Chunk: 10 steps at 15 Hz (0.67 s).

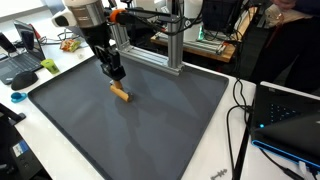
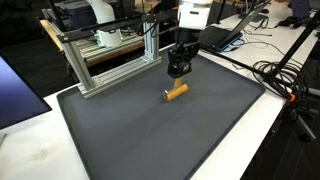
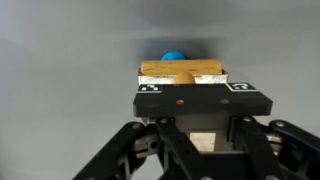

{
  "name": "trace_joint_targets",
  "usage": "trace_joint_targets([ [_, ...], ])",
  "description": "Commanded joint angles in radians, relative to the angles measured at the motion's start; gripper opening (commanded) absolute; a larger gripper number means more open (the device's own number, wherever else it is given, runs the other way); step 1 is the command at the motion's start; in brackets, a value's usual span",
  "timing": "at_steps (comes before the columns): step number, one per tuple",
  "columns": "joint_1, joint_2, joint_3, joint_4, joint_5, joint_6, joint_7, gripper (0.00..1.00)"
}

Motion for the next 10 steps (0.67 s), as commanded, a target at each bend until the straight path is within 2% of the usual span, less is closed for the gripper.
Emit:
trace_joint_targets([
  [1, 0.004, 0.049, -0.008, 0.028, 0.023, -0.013, -0.023, 0.22],
  [10, 0.003, 0.056, -0.007, 0.060, 0.017, -0.162, -0.058, 0.22],
])
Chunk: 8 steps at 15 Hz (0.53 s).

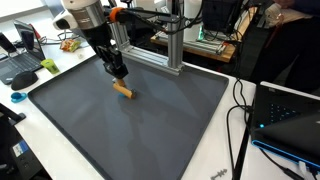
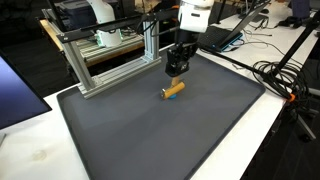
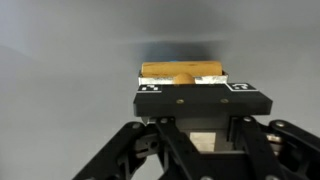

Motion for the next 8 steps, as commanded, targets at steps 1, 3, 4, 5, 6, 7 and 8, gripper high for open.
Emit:
trace_joint_targets([
  [1, 0.001, 0.041, -0.007, 0.022, 0.020, -0.070, -0.031, 0.22],
  [3, -0.001, 0.048, -0.004, 0.021, 0.028, -0.076, -0.031, 0.22],
  [4, -0.003, 0.056, -0.003, 0.022, 0.034, -0.069, -0.029, 0.22],
  [5, -0.002, 0.057, -0.005, 0.029, 0.031, -0.077, -0.029, 0.22],
  [6, 0.000, 0.055, -0.005, 0.031, 0.029, -0.088, -0.030, 0.22],
  [7, 0.001, 0.052, -0.007, 0.033, 0.024, -0.108, -0.029, 0.22],
  [8, 0.006, 0.047, -0.013, 0.035, 0.012, -0.135, -0.022, 0.22],
])
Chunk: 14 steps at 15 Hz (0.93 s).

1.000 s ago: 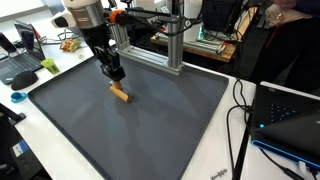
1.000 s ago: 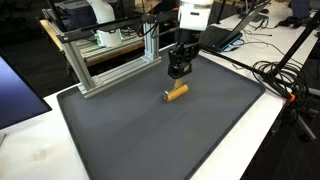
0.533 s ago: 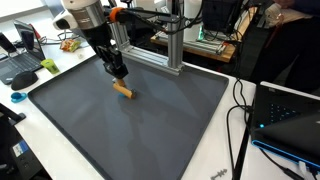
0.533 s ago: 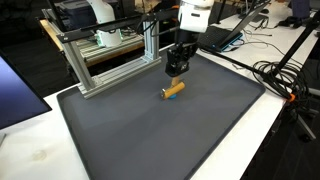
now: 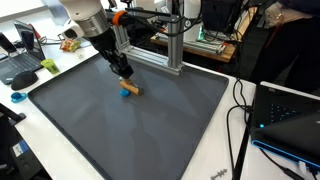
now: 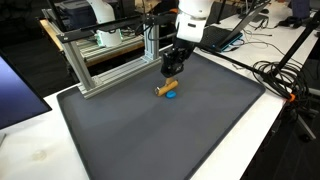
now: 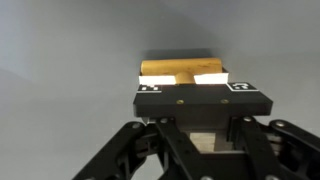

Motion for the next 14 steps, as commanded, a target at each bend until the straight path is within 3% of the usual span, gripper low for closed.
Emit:
trace_joint_targets([
  [1, 0.007, 0.009, -0.014, 0.025, 0.005, -0.097, -0.016, 0.22],
  [3, 0.003, -0.014, -0.018, 0.019, 0.005, -0.145, -0.013, 0.22],
  [14, -0.022, -0.072, -0.012, 0.012, 0.111, 0.027, 0.002, 0.22],
])
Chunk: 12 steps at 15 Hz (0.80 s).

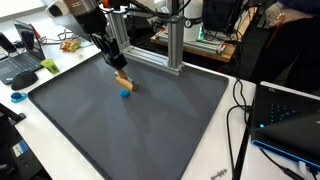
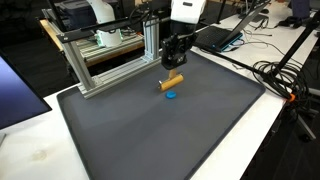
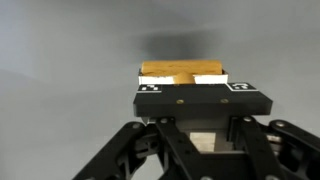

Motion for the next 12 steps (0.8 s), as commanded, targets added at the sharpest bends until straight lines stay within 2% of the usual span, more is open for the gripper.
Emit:
trace_joint_targets([
  [1, 0.008, 0.013, -0.004, 0.010, 0.029, 0.070, 0.011, 0.22],
  [12, 0.013, 0.080, -0.006, 0.018, 0.018, 0.116, 0.010, 0.22],
])
